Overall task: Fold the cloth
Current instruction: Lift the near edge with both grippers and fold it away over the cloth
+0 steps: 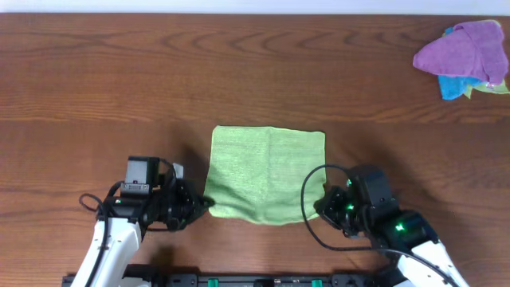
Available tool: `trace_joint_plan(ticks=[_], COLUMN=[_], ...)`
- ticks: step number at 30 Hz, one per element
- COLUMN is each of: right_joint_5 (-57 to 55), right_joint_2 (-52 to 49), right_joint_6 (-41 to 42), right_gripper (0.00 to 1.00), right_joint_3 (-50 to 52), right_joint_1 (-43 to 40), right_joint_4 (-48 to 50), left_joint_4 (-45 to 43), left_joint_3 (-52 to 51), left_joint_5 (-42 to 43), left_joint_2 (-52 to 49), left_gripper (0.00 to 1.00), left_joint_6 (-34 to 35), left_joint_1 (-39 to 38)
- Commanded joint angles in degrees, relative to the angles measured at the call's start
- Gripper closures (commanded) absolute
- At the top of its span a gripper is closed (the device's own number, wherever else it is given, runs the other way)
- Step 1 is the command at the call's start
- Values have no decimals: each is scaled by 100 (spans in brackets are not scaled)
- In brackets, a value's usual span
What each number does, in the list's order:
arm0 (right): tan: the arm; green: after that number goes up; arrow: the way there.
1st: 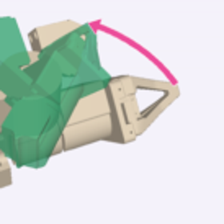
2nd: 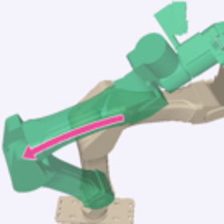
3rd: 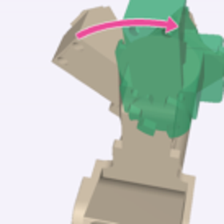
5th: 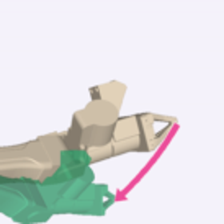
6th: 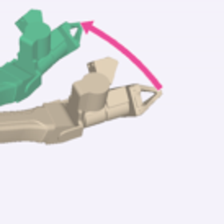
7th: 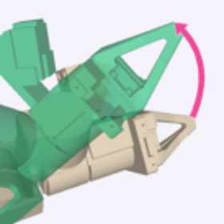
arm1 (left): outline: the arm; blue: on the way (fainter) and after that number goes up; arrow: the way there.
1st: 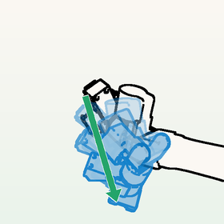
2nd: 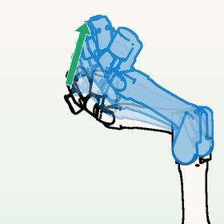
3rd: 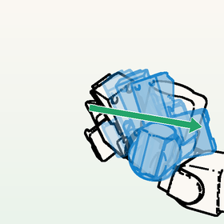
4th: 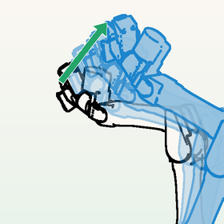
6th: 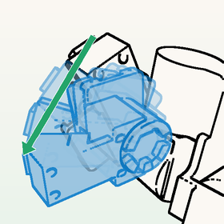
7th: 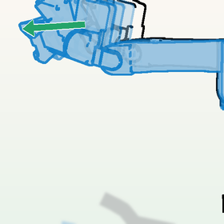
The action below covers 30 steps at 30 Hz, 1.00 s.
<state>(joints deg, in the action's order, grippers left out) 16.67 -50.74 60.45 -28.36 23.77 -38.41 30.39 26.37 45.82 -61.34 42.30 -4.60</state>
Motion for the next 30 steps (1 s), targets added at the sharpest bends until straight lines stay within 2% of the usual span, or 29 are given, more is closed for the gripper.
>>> trace_joint_plan(ticks=[1, 12, 16, 23, 30], right_joint_5=[-310, -516, -627, -643, -730], right_joint_2=[-90, -942, -1152, -1497, -1794], right_joint_6=[-96, -186, -461, -918, -997], right_gripper=[99, 99, 99, 99, 99], right_joint_3=[-87, -125, -332, -632, -651], right_joint_1=[31, 2, -116, -551, -597], right_joint_4=[190, 1246, 1224, 1231, 1495], left_joint_4=[-297, -1357, -1768, -2129, -2653], left_joint_3=[177, 179, 208, 518, 839], left_joint_5=[-168, -625, -695, -855, -1134], left_joint_2=[22, -334, -564, -1141, -1810], left_gripper=[94, 94, 94, 94, 94], left_joint_6=[326, 957, 1176, 1174, 1215], left_joint_1=[9, 7, 7, -9, -514])
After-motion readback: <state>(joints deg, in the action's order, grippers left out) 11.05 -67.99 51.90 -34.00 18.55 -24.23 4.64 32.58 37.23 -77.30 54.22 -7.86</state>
